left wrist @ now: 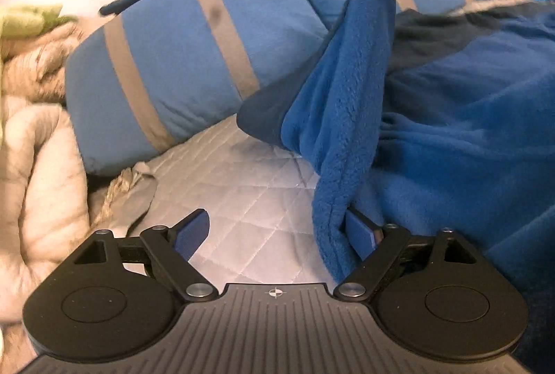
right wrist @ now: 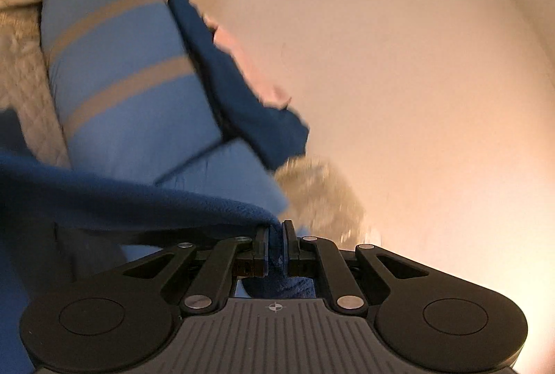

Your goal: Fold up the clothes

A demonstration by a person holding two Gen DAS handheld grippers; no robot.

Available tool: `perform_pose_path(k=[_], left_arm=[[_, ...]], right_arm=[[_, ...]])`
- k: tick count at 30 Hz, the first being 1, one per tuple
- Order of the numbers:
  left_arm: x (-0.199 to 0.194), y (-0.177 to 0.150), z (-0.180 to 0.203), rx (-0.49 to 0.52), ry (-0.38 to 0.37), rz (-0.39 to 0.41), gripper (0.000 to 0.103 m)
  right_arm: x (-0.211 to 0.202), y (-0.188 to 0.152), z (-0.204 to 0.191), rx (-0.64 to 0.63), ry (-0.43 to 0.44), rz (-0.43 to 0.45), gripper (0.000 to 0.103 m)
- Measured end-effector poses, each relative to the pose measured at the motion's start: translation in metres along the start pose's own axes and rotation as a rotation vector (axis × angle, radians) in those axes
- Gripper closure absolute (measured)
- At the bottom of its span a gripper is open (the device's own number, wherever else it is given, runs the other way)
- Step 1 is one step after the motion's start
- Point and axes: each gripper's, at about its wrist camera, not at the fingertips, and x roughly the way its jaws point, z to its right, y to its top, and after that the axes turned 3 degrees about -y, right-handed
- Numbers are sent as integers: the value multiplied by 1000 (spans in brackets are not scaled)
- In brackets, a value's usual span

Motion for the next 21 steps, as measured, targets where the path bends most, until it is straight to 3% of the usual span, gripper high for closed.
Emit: perform_pose_path(k=[7, 11, 15, 17, 18, 20, 21], left_arm=[[0, 13, 8, 118, 8, -34, 19], [-5, 22, 21, 237, 6, 12, 20], [1, 35, 28, 316, -62, 28, 25], [10, 40, 29, 344, -106, 4, 49], [13, 41, 29, 354, -128, -7, 56], [17, 44, 27, 368, -158, -21, 84], [16, 45, 26, 369, -158, -23, 85]], right_arm=[[2, -43, -14, 54, 103, -57, 93], [5, -51, -17, 96, 158, -62, 93], [5, -57, -17, 117, 177, -68, 93], [8, -59, -16, 129, 186, -73, 93], [9, -62, -15, 131, 195, -77, 93], [12, -69, -15, 125, 222, -85, 93], [14, -74, -16, 121, 237, -94, 93]])
